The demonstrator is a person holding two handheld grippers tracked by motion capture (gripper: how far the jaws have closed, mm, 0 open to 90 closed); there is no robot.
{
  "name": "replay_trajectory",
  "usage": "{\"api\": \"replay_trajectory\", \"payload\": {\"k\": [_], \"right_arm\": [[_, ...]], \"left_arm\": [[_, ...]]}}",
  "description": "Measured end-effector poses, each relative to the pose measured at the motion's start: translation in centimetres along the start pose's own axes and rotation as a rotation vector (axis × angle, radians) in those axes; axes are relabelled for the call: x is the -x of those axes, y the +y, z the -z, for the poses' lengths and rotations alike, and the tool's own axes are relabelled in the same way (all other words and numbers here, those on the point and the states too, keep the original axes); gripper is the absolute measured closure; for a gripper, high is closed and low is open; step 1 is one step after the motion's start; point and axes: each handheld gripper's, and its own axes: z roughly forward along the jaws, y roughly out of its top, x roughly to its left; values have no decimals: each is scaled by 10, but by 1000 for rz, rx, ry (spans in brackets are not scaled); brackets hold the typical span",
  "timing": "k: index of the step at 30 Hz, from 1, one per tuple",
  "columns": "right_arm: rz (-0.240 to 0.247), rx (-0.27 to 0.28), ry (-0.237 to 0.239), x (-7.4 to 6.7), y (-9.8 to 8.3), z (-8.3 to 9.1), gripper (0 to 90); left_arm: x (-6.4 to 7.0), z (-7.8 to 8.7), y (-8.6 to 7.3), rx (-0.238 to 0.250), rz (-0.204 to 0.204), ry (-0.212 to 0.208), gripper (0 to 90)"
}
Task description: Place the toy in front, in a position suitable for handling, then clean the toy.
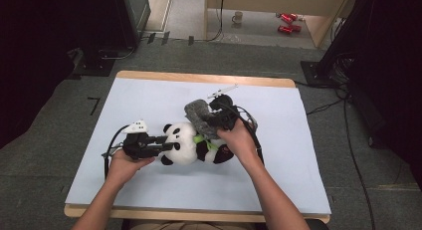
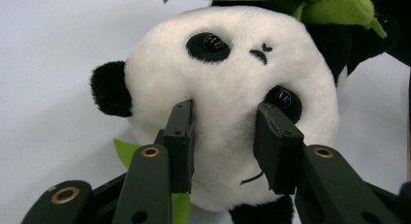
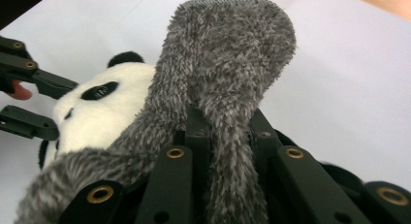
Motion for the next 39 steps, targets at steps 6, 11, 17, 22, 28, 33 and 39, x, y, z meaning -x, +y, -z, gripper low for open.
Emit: {"api": "replay_trajectory", "payload": {"k": [6,11,17,22,28,33,39], "right_arm": [[-62,21,-41,24,-8,16,776],[-95,47,1,29,-8,24,777],[-70,116,70,13,4,36,778],[-32,124,143,-7,13,26,778],[3,65,199,-26,17,-2,778],[33,20,204,-39,16,-25,778],[44,9,167,-38,12,-31,768]], "left_arm": [[-4,0,-2,21,12,-37,607],[-4,-1,-4,29,-7,-43,600],[-1,0,-7,50,-11,-35,593],[4,1,-10,52,-29,-17,585],[10,2,-12,51,-48,1,578],[9,2,-13,51,-43,7,573],[9,1,-12,47,-40,9,569]]}}
